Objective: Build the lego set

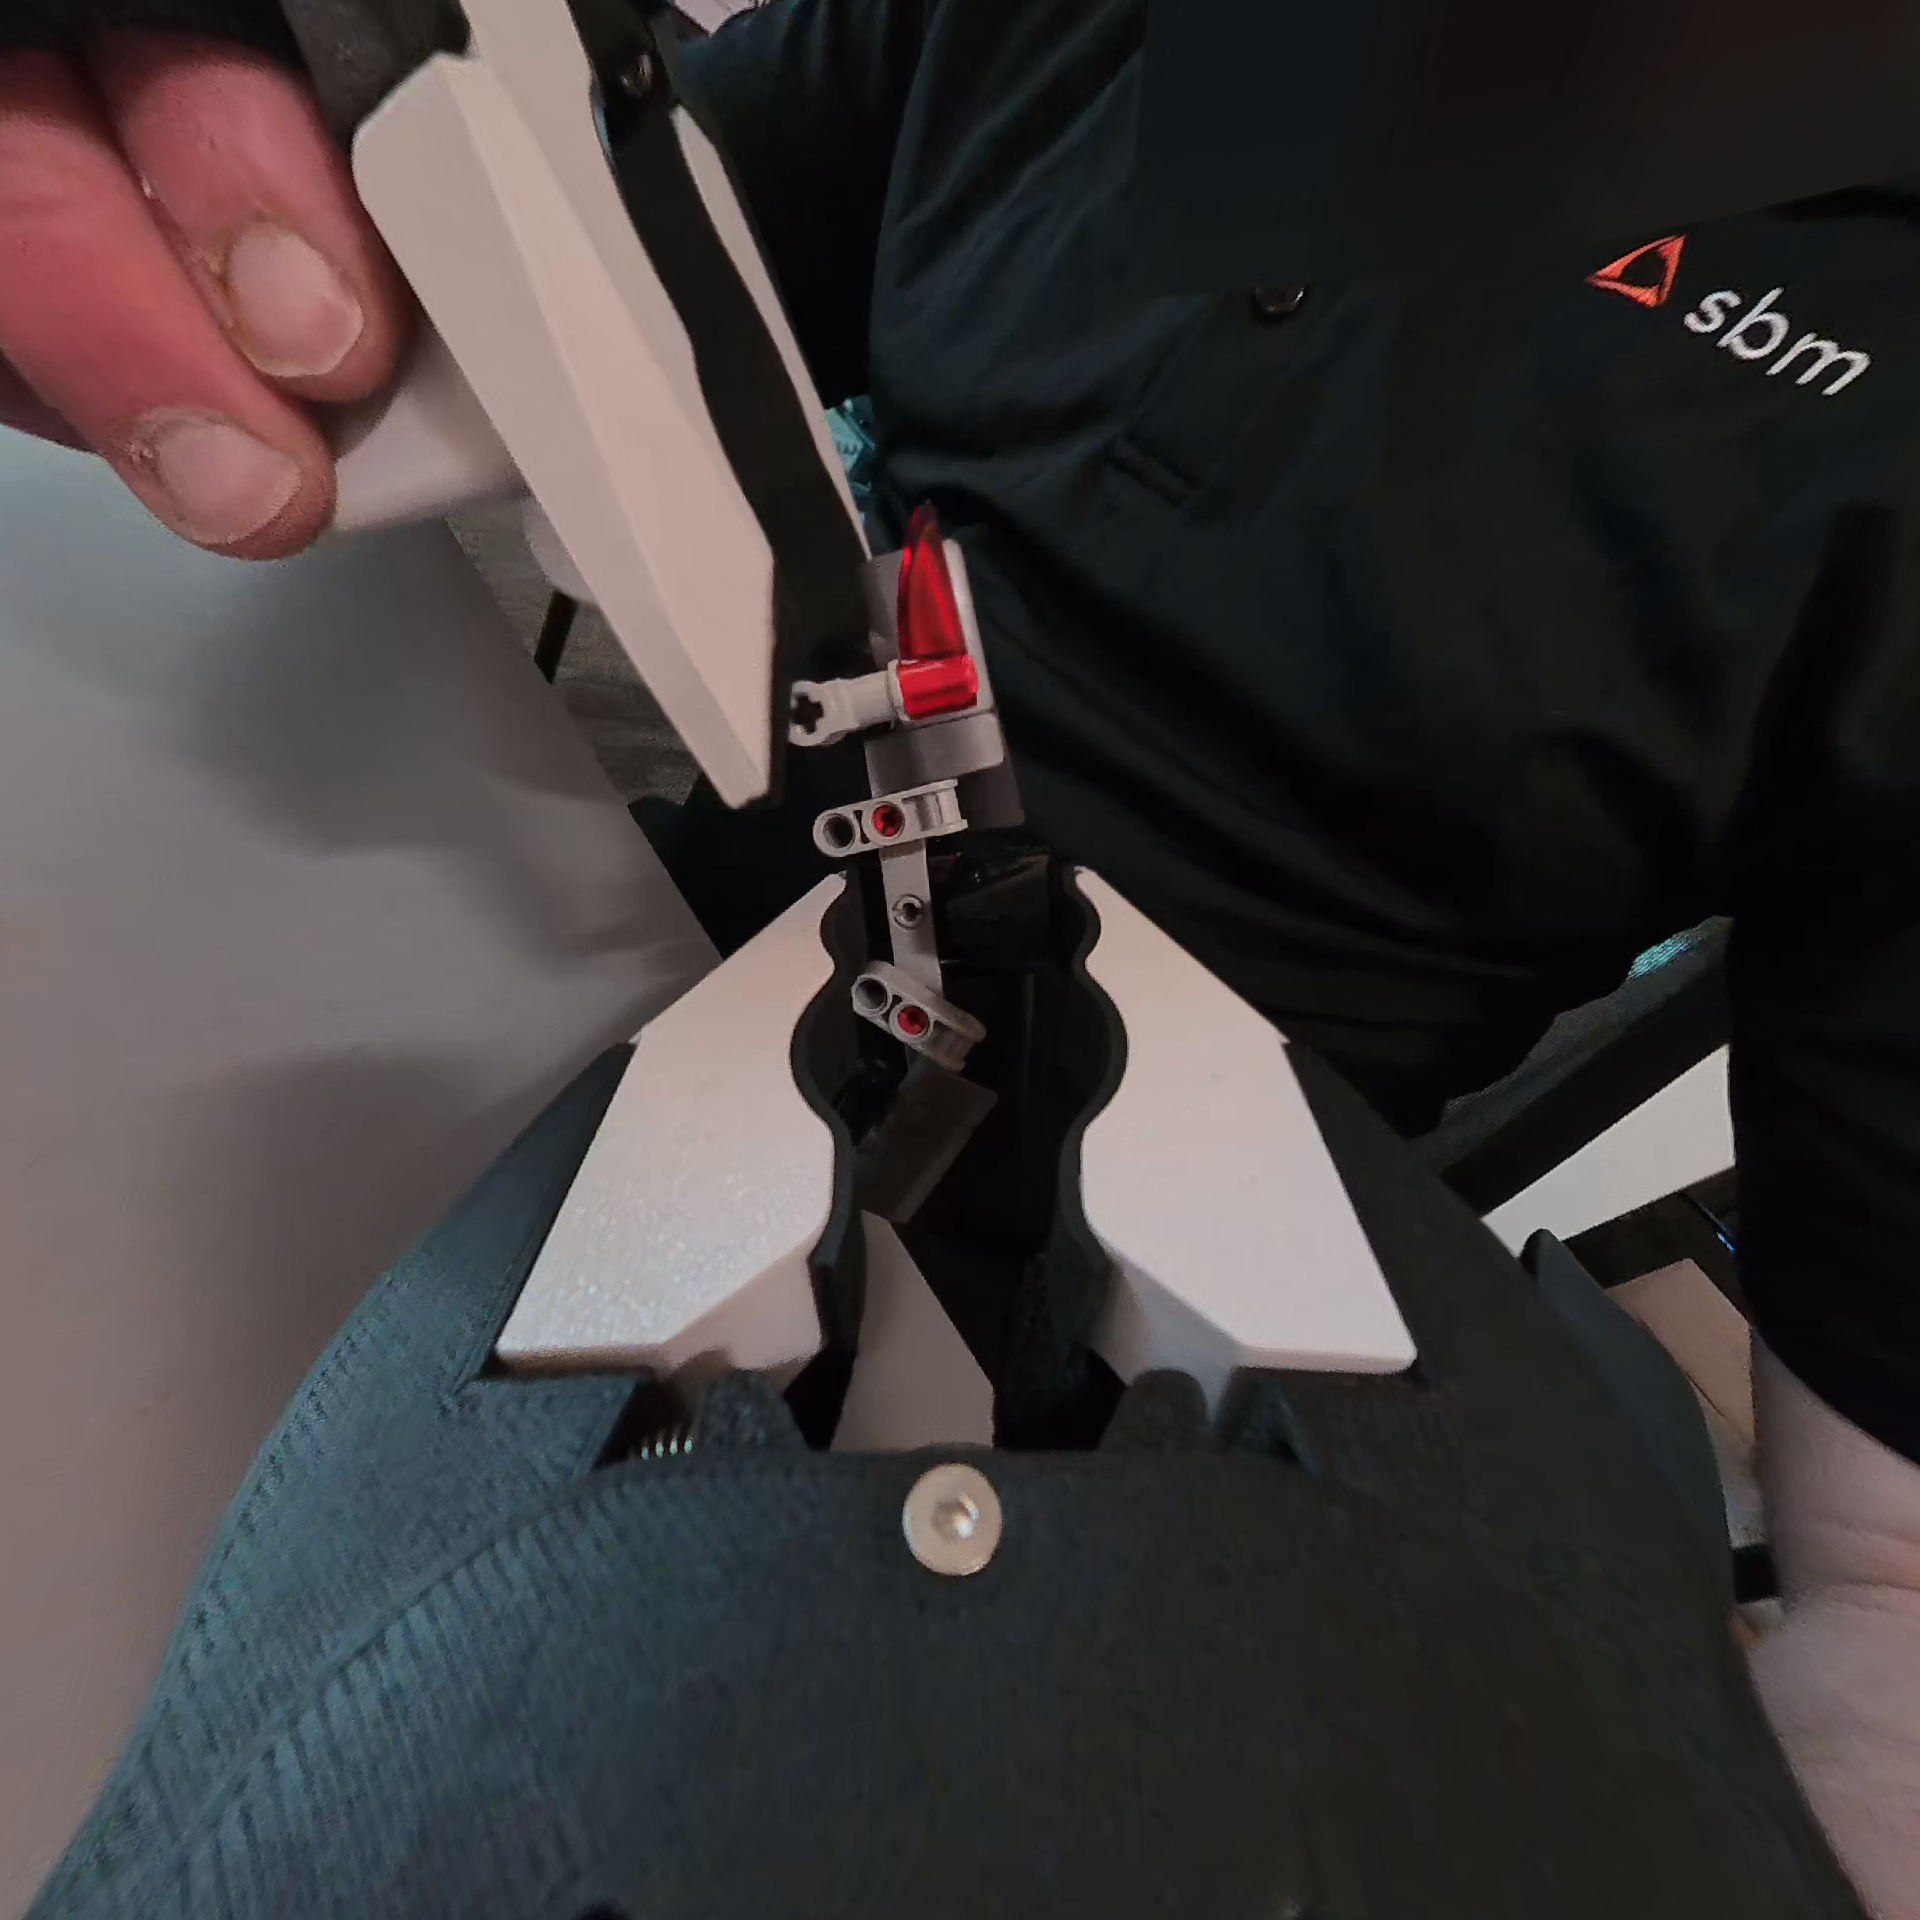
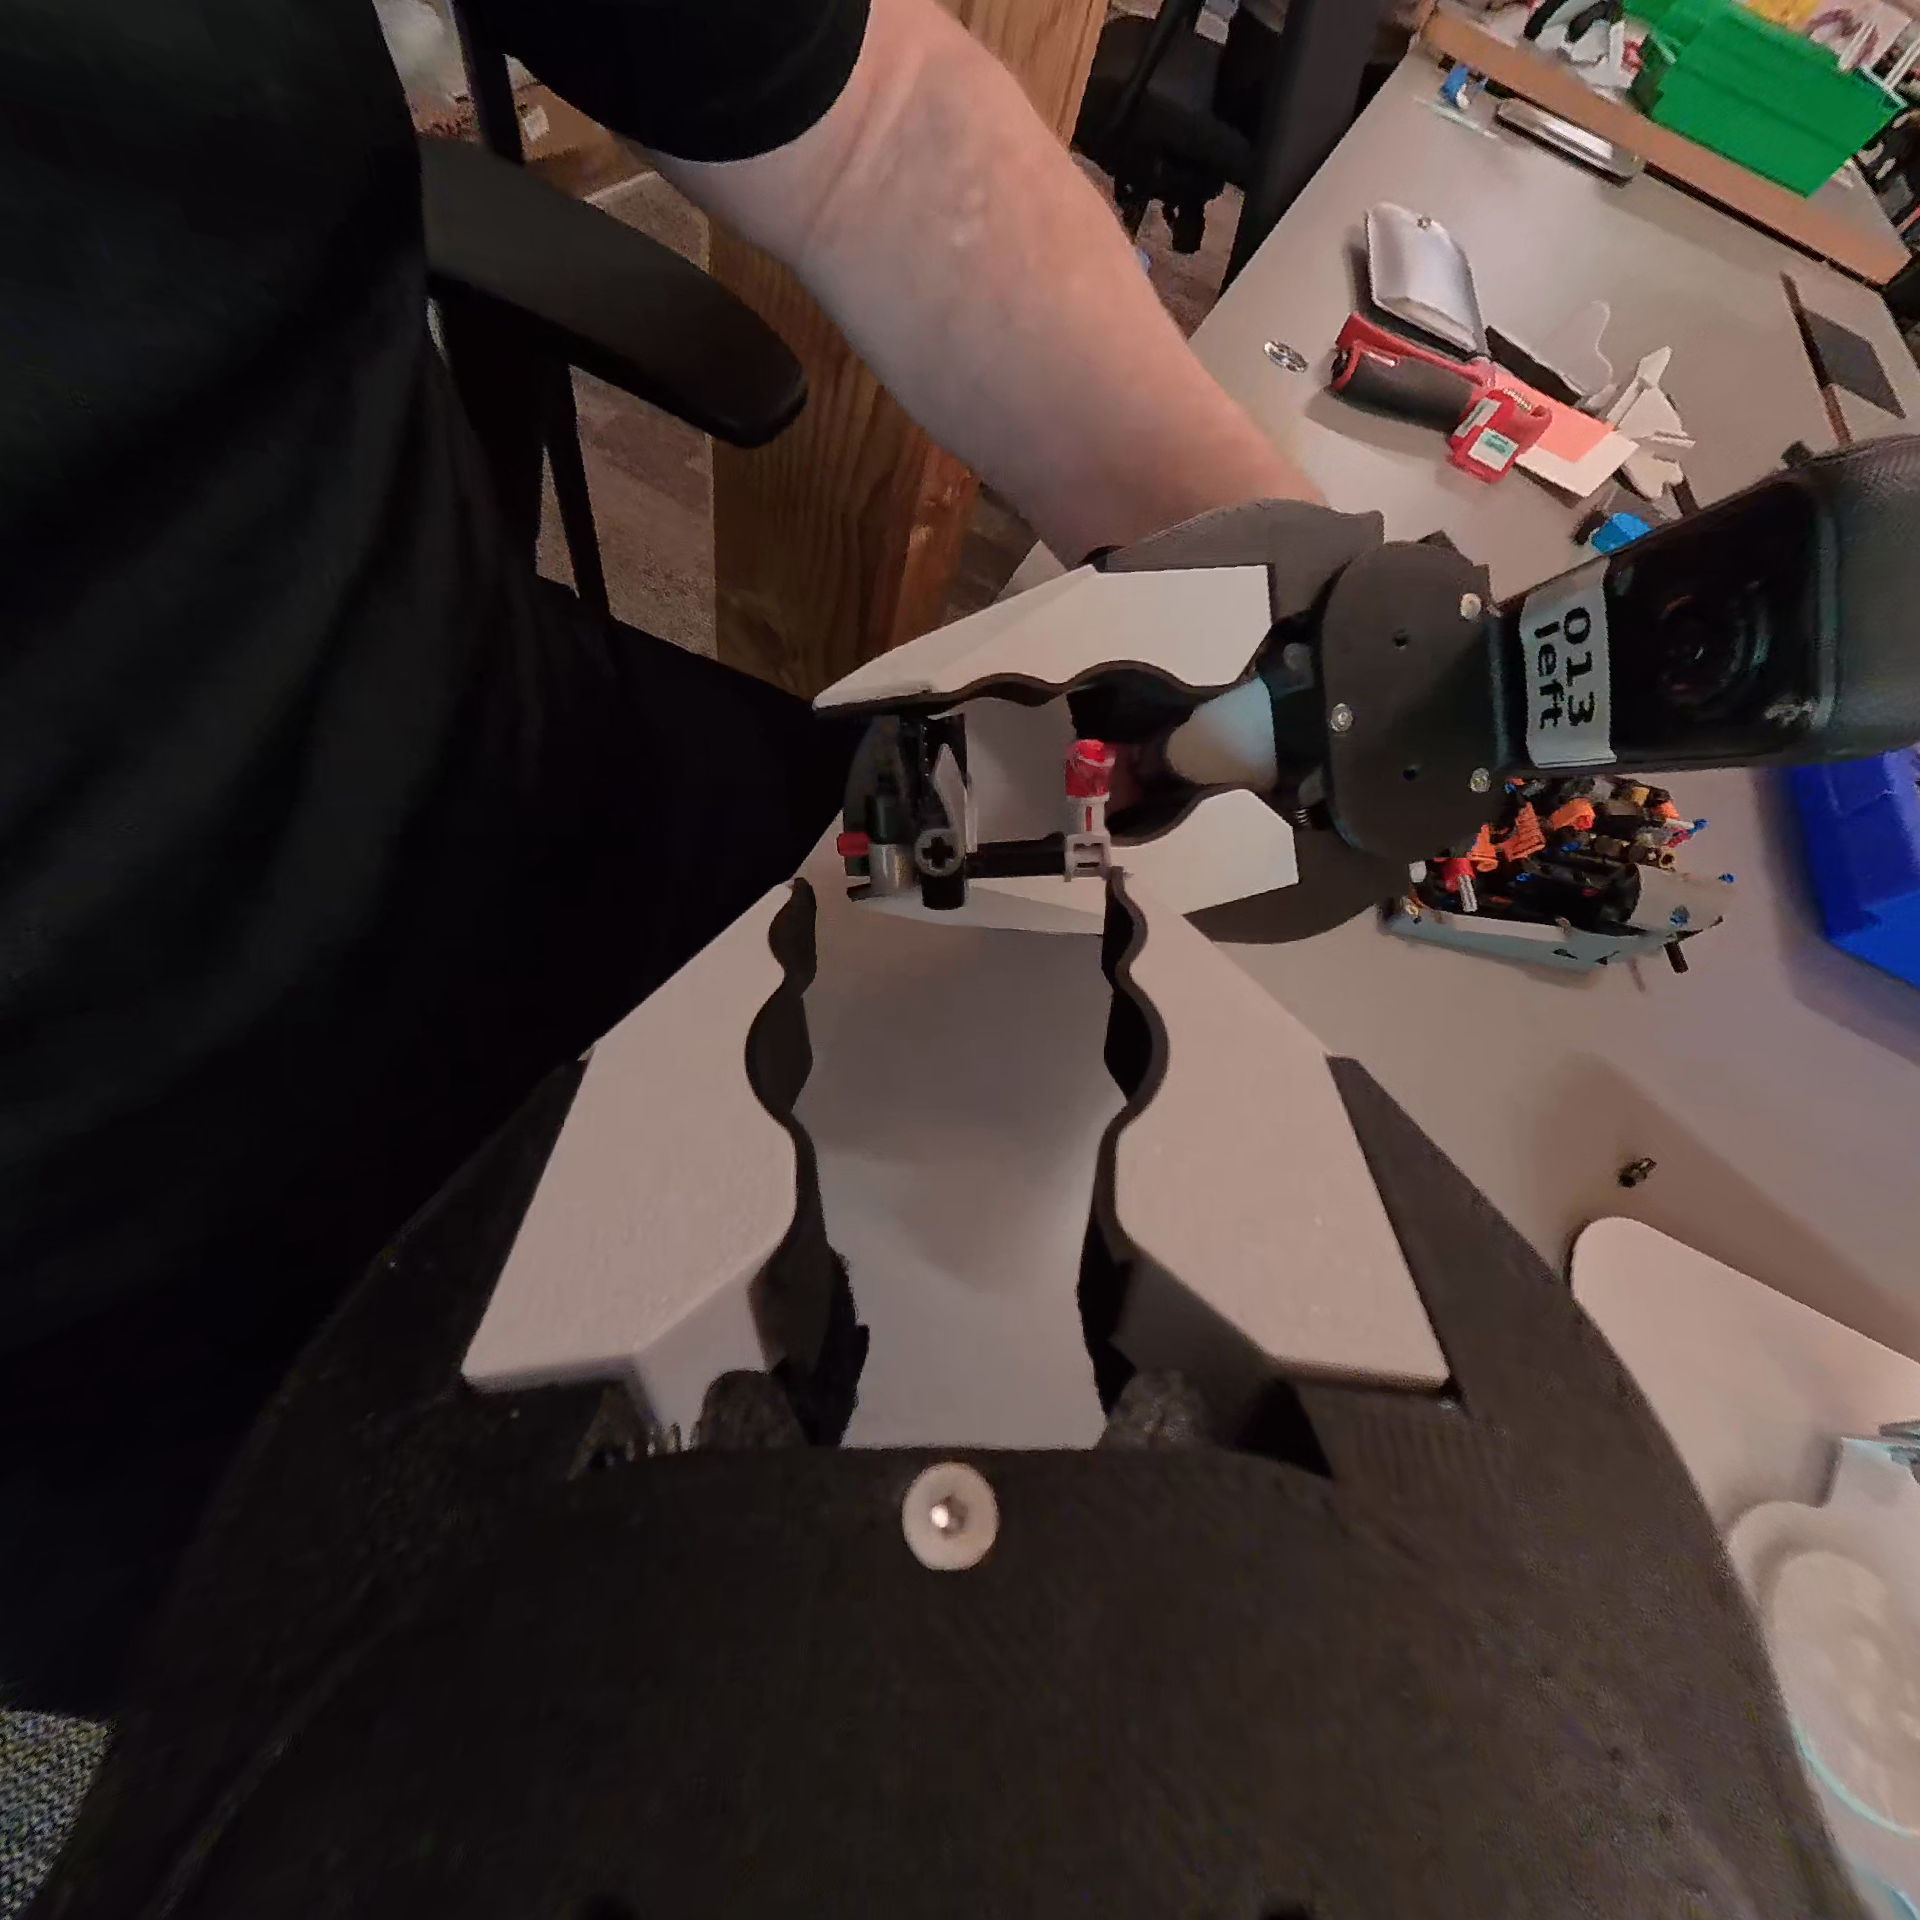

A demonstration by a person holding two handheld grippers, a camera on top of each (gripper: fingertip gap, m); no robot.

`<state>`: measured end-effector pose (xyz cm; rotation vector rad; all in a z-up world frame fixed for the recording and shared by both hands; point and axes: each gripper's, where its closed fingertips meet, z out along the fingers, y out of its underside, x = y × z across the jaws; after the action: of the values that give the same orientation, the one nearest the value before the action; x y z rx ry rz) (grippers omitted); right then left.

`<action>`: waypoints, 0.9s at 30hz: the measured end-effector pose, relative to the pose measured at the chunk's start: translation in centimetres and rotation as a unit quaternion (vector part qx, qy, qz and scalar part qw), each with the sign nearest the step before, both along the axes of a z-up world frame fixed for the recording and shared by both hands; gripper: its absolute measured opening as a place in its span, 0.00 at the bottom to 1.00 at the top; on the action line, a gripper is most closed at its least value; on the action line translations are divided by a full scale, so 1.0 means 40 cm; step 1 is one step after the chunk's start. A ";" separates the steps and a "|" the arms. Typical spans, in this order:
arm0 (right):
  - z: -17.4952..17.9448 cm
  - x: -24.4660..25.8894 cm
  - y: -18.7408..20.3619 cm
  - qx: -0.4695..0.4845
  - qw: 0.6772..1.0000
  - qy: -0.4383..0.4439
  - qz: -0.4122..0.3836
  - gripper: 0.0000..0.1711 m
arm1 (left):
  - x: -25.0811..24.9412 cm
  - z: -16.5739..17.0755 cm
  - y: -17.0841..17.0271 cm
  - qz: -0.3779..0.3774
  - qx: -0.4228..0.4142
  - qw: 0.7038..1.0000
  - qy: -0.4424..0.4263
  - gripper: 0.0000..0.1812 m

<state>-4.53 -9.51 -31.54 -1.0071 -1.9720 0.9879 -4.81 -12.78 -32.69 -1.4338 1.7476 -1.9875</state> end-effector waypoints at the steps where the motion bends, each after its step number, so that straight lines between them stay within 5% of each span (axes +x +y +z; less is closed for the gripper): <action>1: 0.000 -0.003 0.002 0.003 1.000 0.001 -0.001 0.30 | 0.000 0.001 0.000 -0.001 -0.001 1.000 -0.002 0.19; 21: -0.023 0.018 0.055 0.019 0.999 -0.003 -0.039 0.24 | 0.030 -0.041 0.052 0.043 0.058 0.997 0.029 0.19; 27: 0.017 0.030 0.103 0.011 0.993 0.020 -0.118 0.35 | 0.032 0.001 0.071 0.064 0.049 0.997 -0.016 0.19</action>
<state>-3.33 -5.37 -30.88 -1.1674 -1.7789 0.8485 -3.54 -9.94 -32.65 -1.4370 1.6698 -1.8255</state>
